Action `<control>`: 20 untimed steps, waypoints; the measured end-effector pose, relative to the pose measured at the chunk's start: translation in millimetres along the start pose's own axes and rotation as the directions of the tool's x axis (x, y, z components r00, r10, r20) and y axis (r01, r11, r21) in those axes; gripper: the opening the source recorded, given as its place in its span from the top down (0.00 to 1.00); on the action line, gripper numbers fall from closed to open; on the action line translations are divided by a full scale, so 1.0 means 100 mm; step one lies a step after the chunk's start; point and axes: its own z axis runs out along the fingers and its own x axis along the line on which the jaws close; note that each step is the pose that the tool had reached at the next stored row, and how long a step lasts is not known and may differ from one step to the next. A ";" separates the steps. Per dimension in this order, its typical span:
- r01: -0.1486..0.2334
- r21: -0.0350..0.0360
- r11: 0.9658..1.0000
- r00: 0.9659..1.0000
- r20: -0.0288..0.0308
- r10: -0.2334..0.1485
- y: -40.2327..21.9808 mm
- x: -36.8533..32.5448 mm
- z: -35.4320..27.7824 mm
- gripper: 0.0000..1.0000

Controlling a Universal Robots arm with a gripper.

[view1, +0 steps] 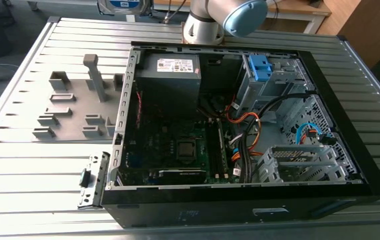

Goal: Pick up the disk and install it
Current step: 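Pick up the disk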

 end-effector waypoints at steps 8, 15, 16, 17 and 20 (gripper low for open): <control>0.000 0.000 1.000 1.000 0.000 0.000 -0.075 0.002 -0.001 0.64; 0.000 0.000 1.000 1.000 0.000 0.000 -0.148 0.003 -0.003 0.64; 0.000 0.000 1.000 1.000 0.000 0.000 -0.159 0.003 -0.004 0.64; 0.000 0.000 1.000 1.000 0.000 0.000 -0.170 0.003 -0.004 0.64; 0.000 0.000 1.000 1.000 0.000 0.000 -0.203 0.004 -0.004 0.64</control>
